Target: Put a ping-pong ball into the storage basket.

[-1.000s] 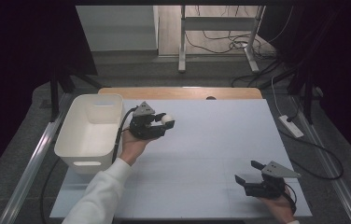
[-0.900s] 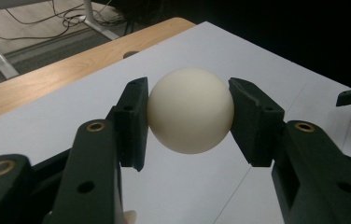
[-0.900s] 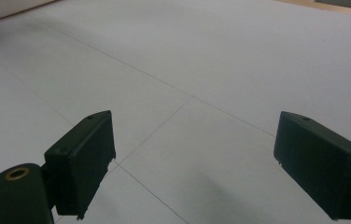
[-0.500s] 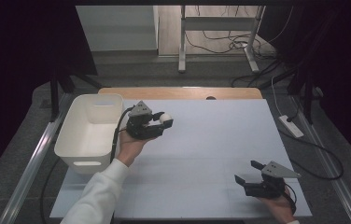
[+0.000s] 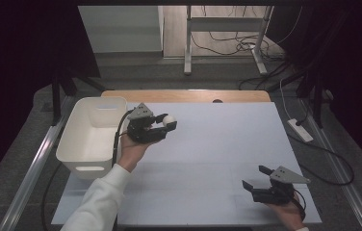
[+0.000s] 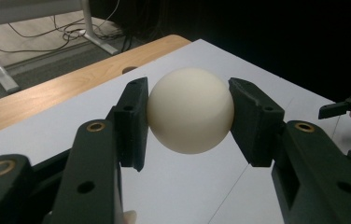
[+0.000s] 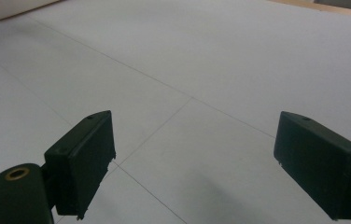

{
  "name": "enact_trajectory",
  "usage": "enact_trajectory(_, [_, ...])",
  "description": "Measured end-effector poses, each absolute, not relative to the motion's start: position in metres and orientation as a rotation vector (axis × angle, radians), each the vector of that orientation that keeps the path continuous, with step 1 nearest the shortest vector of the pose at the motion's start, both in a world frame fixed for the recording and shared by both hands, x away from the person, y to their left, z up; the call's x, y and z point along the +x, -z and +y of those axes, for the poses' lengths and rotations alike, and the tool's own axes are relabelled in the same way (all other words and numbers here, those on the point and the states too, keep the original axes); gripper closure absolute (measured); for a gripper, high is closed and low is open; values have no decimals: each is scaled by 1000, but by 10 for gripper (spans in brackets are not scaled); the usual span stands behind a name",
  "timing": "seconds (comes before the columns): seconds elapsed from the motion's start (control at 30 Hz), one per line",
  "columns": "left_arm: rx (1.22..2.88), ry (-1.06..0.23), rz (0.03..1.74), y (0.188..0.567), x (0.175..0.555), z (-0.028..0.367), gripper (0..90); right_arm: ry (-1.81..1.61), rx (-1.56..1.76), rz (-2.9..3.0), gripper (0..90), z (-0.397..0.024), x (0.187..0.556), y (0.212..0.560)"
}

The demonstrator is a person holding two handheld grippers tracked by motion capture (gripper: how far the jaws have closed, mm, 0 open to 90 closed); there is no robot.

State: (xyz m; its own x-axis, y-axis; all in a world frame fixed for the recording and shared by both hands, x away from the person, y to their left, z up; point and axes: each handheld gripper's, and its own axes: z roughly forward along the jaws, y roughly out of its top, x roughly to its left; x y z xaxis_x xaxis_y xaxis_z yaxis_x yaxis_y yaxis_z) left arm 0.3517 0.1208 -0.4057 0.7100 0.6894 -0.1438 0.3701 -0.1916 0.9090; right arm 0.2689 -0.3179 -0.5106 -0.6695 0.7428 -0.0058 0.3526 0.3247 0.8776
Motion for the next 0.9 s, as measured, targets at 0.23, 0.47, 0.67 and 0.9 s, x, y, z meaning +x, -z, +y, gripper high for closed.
enact_trajectory(0.23, [1795, -366, 829, 400, 350, 124, 509, -1292, 967, 2187, 124, -318, 269, 511])
enact_trajectory(0.47, [1782, -376, 828, 397, 348, 127, 509, -1292, 967, 2187, 124, -318, 269, 511])
enact_trajectory(0.67, [1771, -386, 826, 393, 346, 130, 509, -1292, 967, 2187, 124, -318, 269, 511])
enact_trajectory(0.9, [1756, -402, 823, 386, 345, 135, 509, -1291, 966, 2187, 125, -318, 269, 511])
